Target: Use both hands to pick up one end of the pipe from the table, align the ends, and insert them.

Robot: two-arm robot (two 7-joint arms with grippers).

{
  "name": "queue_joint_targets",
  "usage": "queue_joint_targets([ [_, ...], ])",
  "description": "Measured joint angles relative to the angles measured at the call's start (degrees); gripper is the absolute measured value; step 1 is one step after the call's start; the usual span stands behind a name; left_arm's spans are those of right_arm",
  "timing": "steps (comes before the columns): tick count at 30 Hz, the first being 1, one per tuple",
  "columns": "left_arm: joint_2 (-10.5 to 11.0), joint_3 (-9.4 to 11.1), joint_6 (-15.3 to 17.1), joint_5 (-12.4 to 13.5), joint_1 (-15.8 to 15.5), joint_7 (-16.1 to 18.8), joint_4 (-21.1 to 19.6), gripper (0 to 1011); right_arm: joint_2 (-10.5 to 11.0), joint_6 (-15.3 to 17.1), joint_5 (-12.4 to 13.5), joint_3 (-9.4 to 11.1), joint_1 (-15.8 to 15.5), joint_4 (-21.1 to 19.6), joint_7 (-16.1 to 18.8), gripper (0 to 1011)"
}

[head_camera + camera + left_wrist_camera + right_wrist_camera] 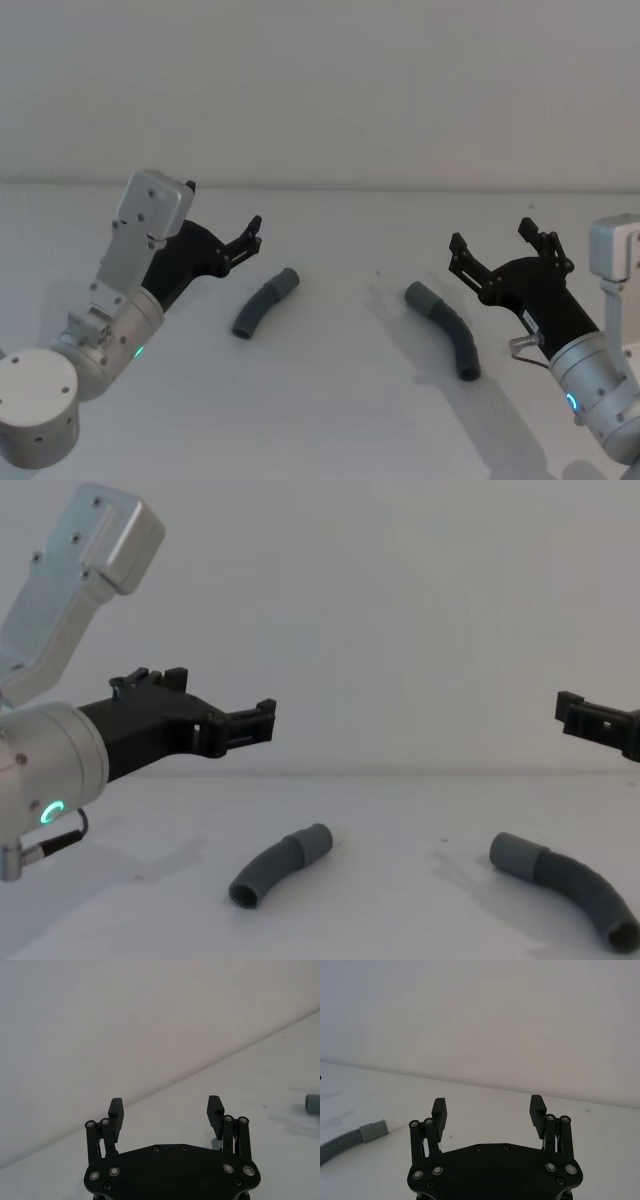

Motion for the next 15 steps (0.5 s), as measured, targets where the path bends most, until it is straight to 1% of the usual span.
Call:
queue_joint_targets([
  [2, 0.23, -0.01, 0.73, -0.19, 0.03, -0.39, -0.39, 1001, 0.0, 0.0, 0.0, 0.0, 0.0, 0.0, 0.0, 1002],
  [7, 1.0, -0.11, 3.94, -1.27, 0.08, -2.1, -1.85, 1001, 0.0, 0.0, 0.0, 0.0, 0.0, 0.0, 0.0, 1002],
  [8, 1.21, -0.16, 5.13, -1.73, 0.08, -2.75, -2.28, 1001, 0.0, 0.0, 0.0, 0.0, 0.0, 0.0, 0.0, 1002],
  [12, 1.7, -0.26, 7.36, -2.58, 0.06, -3.92, -3.12, 1001, 0.0, 0.0, 0.0, 0.0, 0.0, 0.0, 0.0, 1002],
  [13, 1.95, -0.31, 8.76, -3.12, -0.02, -4.68, -3.5, 1001, 0.0, 0.0, 0.0, 0.0, 0.0, 0.0, 0.0, 1002],
  [15, 2.14, -0.34, 10.01, -3.59, -0.11, -5.34, -3.84, 1001, 0.0, 0.0, 0.0, 0.0, 0.0, 0.0, 0.0, 1002],
])
